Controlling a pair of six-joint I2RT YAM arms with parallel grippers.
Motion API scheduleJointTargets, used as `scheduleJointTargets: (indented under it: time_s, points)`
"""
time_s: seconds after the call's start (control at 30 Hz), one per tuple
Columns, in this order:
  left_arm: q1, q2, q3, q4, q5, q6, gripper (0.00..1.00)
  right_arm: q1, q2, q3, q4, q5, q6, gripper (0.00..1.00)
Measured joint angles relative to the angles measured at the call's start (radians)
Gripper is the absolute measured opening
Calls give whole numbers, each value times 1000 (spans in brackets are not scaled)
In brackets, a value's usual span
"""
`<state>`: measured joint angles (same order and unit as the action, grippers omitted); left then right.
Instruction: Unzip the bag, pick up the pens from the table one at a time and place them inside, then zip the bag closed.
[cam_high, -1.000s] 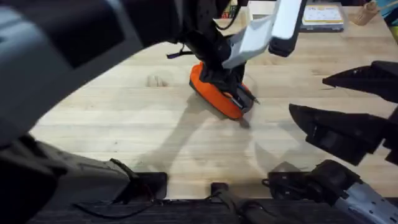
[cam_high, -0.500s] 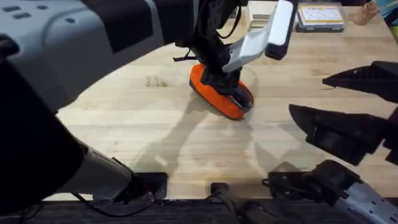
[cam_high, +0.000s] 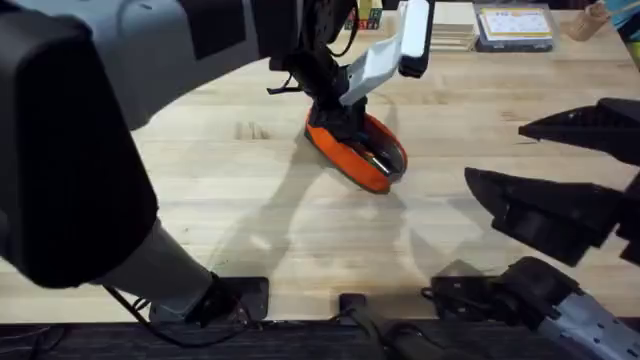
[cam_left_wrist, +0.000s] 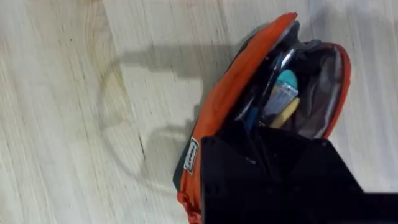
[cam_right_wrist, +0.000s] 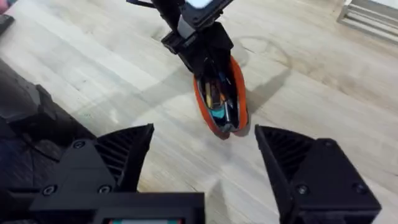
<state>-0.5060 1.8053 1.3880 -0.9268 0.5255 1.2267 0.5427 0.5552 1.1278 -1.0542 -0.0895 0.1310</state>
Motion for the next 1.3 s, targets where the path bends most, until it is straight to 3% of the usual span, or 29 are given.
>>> scheduleJointTargets:
  time_s: [0.07,0.2,0.23,0.27,0.67,0.83,0.9,0.93,1.1,1.3]
  points:
    - [0,0,0,0,3,5,223,0,0,0,0,0,0,998]
    - [0,0,0,0,16,5,832,0,0,0,0,0,0,998]
    - [0,0,0,0,25,2,947,0,0,0,0,0,0,998]
    - [0,0,0,-1,31,2,980,0,0,0,0,0,0,998]
    - [0,-9,-1,-1,55,1,992,0,0,0,0,0,0,998]
    - [14,-102,-5,-8,57,2,992,0,0,0,1,0,0,998]
    - [35,-151,-5,-17,59,4,992,0,0,0,2,0,0,998]
    - [78,-206,-5,-35,61,5,992,0,0,0,2,1,0,998]
    - [160,-254,-5,-65,62,4,994,0,0,0,2,33,0,998]
    - [218,-274,-5,-86,62,5,994,0,0,0,2,48,0,998]
